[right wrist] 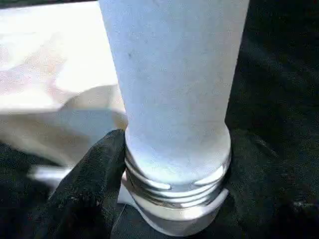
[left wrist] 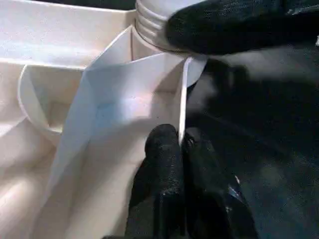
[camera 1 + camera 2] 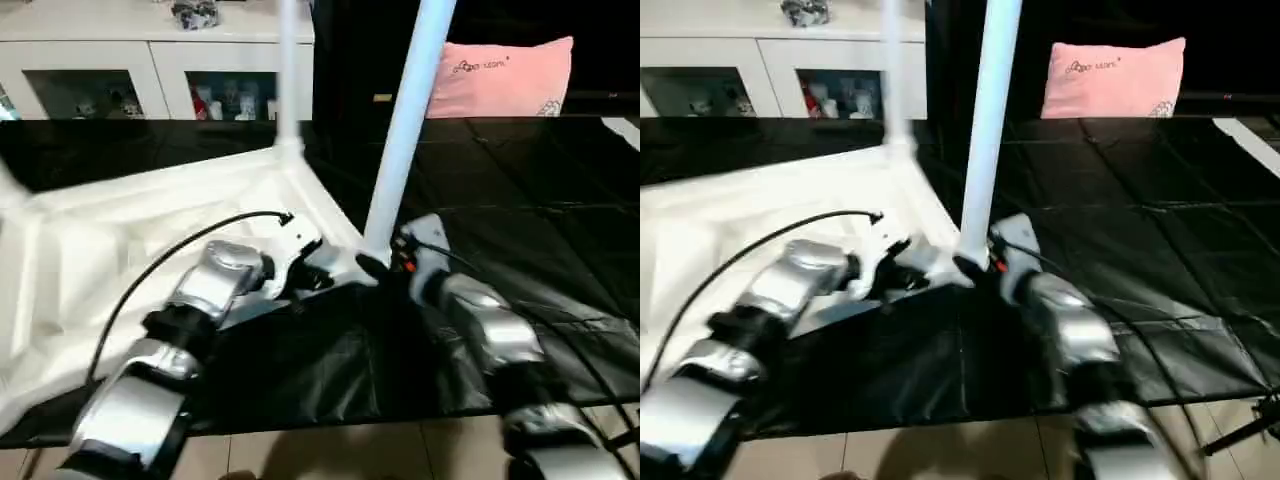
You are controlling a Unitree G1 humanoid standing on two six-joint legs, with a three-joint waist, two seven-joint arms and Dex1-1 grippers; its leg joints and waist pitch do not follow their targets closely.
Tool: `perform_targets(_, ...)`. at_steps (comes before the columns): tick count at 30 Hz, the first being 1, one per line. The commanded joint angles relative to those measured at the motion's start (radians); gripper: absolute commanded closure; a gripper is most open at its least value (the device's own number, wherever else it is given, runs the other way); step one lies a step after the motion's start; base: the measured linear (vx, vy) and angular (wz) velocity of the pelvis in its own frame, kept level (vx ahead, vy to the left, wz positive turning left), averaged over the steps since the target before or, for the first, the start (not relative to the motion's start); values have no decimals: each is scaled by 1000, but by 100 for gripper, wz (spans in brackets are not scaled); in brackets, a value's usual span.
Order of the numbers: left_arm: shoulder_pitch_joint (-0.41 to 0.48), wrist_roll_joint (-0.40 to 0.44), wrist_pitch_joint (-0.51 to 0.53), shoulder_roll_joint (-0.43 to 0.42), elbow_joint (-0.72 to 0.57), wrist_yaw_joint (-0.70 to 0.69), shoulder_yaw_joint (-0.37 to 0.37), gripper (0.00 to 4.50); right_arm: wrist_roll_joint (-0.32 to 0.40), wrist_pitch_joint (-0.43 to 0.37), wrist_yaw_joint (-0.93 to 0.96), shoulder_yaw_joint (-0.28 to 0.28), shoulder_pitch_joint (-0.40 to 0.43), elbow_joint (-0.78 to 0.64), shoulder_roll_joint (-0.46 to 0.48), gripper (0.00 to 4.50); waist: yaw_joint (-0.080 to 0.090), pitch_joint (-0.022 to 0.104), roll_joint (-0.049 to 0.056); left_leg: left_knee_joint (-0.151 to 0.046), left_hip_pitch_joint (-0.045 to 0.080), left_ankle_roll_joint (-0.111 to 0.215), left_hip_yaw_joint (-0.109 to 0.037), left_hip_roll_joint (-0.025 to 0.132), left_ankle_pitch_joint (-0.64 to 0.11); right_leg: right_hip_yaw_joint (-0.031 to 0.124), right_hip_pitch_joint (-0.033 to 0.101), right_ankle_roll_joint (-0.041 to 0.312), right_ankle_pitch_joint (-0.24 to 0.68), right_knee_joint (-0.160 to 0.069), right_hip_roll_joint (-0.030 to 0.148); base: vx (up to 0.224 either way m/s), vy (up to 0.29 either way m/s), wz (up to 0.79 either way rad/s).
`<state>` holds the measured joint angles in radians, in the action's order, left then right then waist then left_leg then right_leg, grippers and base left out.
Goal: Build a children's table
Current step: Rotate leg to tighten
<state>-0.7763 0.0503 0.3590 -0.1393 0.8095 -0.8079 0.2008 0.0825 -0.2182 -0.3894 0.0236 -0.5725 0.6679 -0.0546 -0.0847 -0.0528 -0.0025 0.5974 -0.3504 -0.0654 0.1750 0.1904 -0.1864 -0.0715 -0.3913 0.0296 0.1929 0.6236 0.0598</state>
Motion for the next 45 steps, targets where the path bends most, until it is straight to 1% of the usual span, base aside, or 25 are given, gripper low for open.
perform_targets(1, -59, -18, -23, 83, -5, 120, -25, 450, -6, -20, -39, -112, 7, 50, 114, 139, -2, 58, -3, -77, 4, 3, -19, 35, -225, 54, 38, 143, 372, -108, 91, 0, 0, 0)
perform_targets(2, -59, -18, -23, 83, -5, 120, -25, 450, -6, -20, -39, -112, 7, 50, 114, 118, -4, 60, -2, -77, 3, 6, -18, 36, -212, 54, 40, 146, 342, -105, 91, 0, 0, 0)
perform_targets(4, -58, -15, -18, 86, -9, 127, -28, 450, -19, -4, -30, -113, 6, 44, 113, 102, -5, 64, -1, -78, 0, 23, -17, 37, -170, 54, 47, 173, 217, -93, 89, 0, 0, 0)
perform_targets(6, -49, -10, -15, 73, -21, 107, -21, 450, -28, 15, -43, -115, 17, 28, 90, 94, -5, 64, -2, -78, -1, 31, -17, 37, -162, 54, 49, 180, 195, -92, 92, 0, 0, 0)
perform_targets(8, -43, -2, -25, 58, -23, 87, -11, 450, -35, 43, -59, -112, 27, 20, 67, 68, -3, 66, -5, -76, -6, 44, -15, 35, -141, 53, 55, 183, 172, -91, 93, 0, 0, 0)
perform_targets(10, -40, 3, -37, 44, -18, 68, -3, 450, -33, 57, -72, -102, 35, 14, 49, 61, 2, 63, -9, -76, -6, 56, -14, 34, -143, 53, 54, 181, 195, -94, 93, 0, 0, 0)
perform_targets(12, -28, 6, -48, 15, -25, 24, 8, 450, -15, 78, -133, -92, 59, -23, 3, 52, 1, 63, -6, -76, -5, 59, -14, 35, -143, 54, 54, 178, 205, -97, 92, 0, 0, 0)
perform_targets(13, -16, 8, -54, -11, -33, -13, 16, 450, 5, 93, -198, -85, 81, -63, -38, 34, -1, 65, -3, -74, -7, 66, -14, 37, -129, 55, 56, 181, 172, -92, 92, 0, 0, 0)
perform_targets(14, -16, 8, -54, -11, -33, -13, 16, 450, 5, 93, -198, -85, 81, -63, -38, 26, -2, 68, -4, -73, -8, 72, -15, 38, -117, 55, 58, 185, 143, -88, 91, 0, 0, 0)
perform_targets(16, -3, 23, -90, -49, -35, -68, 36, 450, 25, 96, -289, -76, 102, -111, -98, 15, -1, 71, -1, -68, -10, 93, -14, 39, -83, 53, 55, 217, 34, -76, 87, 0, 0, 0)
perform_targets(17, -3, 23, -90, -49, -35, -68, 36, 450, 25, 96, -289, -76, 102, -111, -98, 7, -1, 73, -2, -67, -12, 98, -14, 38, -79, 53, 57, 222, 18, -75, 87, 0, 0, 0)
perform_targets(18, 8, 26, -128, -76, -44, -129, 52, 450, 30, 117, -378, -89, 113, -136, -155, 7, -1, 73, -2, -66, -12, 101, -13, 38, -76, 53, 57, 230, 6, -73, 87, 0, 0, 0)
perform_targets(19, 11, 25, -141, -88, -47, -156, 58, 450, 30, 124, -417, -96, 117, -146, -180, 7, -6, 71, -2, -65, -12, 110, -12, 40, -88, 52, 56, 237, 9, -75, 89, 0, 0, 0)
perform_targets(21, 14, 24, -157, -96, -49, -177, 64, 450, 30, 131, -446, -101, 119, -151, -198, 7, -9, 68, -3, -66, -11, 105, -11, 41, -102, 52, 55, 237, 36, -78, 89, 0, 0, 0)
perform_targets(24, 34, 31, -247, -160, -83, -331, 120, 450, 46, 139, -604, -122, 110, -172, -286, 7, -16, 66, -3, -69, -9, 91, -12, 46, -137, 51, 55, 224, 109, -83, 90, 0, 0, 0)
perform_targets(27, 51, 3, -274, -199, -124, -468, 143, 450, 54, 121, -713, -146, 90, -183, -342, 7, -24, 66, -5, -68, -7, 86, -9, 49, -125, 52, 51, 225, 103, -78, 89, 0, 0, 0)
perform_targets(29, 52, -2, -274, -204, -130, -488, 146, 450, 54, 119, -733, -151, 85, -182, -351, 7, -31, 67, -5, -67, -5, 86, -7, 50, -123, 52, 47, 229, 98, -77, 89, 0, 0, 0)
perform_targets(32, 68, -14, -284, -232, -164, -579, 171, 450, 72, 110, -852, -188, 70, -196, -388, 7, -40, 67, -9, -66, -6, 88, -8, 52, -117, 51, 47, 232, 96, -73, 91, 0, 0, 0)
perform_targets(33, 72, -15, -292, -238, -170, -598, 176, 450, 76, 108, -876, -195, 67, -200, -394, 7, -41, 67, -8, -66, -7, 89, -8, 52, -115, 52, 47, 232, 93, -72, 91, 0, 0, 0)
perform_targets(34, 79, -17, -301, -251, -183, -625, 188, 450, 72, 109, -900, -209, 63, -206, -399, 7, -46, 67, -14, -65, -7, 92, -8, 53, -110, 52, 47, 231, 93, -70, 93, 0, 0, 0)
perform_targets(39, 103, -27, -311, -279, -230, -695, 204, 450, 54, 123, -971, -257, 60, -215, -408, 7, -53, 65, -12, -66, -5, 82, -7, 52, -121, 52, 42, 214, 142, -75, 93, 0, 0, 0)
perform_targets(40, 107, -28, -308, -281, -238, -704, 206, 450, 50, 131, -981, -262, 60, -208, -406, 7, -53, 65, -18, -68, -5, 75, -7, 53, -123, 52, 42, 209, 158, -75, 93, 0, 0, 0)
perform_targets(42, 109, -29, -308, -283, -244, -709, 207, 450, 50, 130, -990, -267, 58, -200, -403, 7, -54, 65, -14, -68, -5, 71, -8, 52, -125, 52, 41, 205, 167, -76, 93, 0, 0, 0)
perform_targets(43, 113, -30, -307, -286, -256, -718, 211, 450, 55, 133, -1006, -271, 57, -191, -400, 43, -54, 65, -16, -68, -5, 69, -7, 52, -125, 52, 41, 204, 166, -76, 92, 0, 0, 0)
perform_targets(45, 116, -30, -306, -289, -267, -724, 215, 450, 63, 129, -1020, -274, 55, -185, -399, 43, -54, 65, -16, -68, -5, 69, -8, 53, -126, 52, 42, 207, 157, -75, 93, 0, 0, 0)
